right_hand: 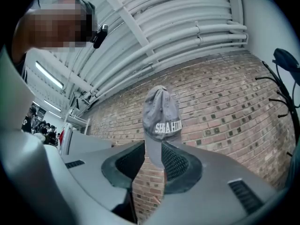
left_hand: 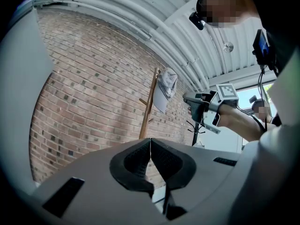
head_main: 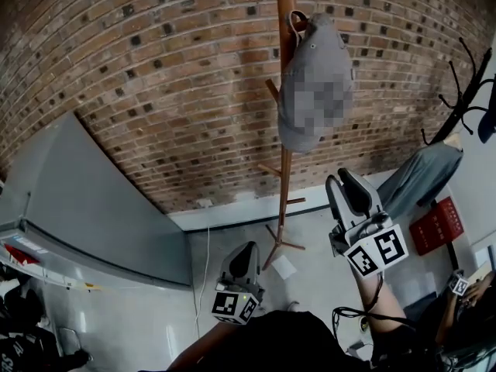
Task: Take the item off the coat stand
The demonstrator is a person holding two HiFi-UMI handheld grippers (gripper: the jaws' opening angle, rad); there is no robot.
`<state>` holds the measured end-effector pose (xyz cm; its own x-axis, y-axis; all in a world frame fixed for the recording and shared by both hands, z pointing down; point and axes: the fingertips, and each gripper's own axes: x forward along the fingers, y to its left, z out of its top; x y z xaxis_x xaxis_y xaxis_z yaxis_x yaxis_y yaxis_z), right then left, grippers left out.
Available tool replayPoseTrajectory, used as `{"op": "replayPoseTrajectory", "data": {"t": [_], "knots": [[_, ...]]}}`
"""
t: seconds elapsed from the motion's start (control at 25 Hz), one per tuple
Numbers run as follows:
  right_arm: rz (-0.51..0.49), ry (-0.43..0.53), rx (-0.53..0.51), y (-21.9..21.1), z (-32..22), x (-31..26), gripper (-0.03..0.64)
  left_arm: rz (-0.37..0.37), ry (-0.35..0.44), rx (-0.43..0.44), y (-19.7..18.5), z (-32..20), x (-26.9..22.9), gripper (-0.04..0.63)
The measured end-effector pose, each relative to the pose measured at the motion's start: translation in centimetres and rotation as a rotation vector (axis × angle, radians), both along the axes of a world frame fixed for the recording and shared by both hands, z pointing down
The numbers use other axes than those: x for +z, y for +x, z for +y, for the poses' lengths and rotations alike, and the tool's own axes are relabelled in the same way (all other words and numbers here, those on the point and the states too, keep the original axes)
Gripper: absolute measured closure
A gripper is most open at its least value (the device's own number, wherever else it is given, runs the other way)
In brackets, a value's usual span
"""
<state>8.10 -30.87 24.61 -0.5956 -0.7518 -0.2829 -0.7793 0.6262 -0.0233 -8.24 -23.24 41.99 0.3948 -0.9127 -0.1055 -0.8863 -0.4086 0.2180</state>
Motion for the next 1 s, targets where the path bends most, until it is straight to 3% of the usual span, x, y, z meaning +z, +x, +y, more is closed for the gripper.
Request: {"op": "replayPoseTrajectory", "data": {"t": [0.32, 0.6, 1.0], "knots": [[0.046, 0.022, 0.027, 1.2, -2.8, -3.6, 0.494, 0.028, -0.028, -0.009, 0.4, -0.8, 0.0, 0.58], [0.017, 0.034, 0.037, 1.1, -4.7, -5.5, 0.465, 0.025, -0.017, 0.001, 0.7, -0.6, 0.6, 0.58], [0.042, 0.022, -0.033, 1.0, -6.3, -9.7, 0.415, 0.046, -0.037, 0.008, 0.8, -0.2, 0.6, 0.58]]}}
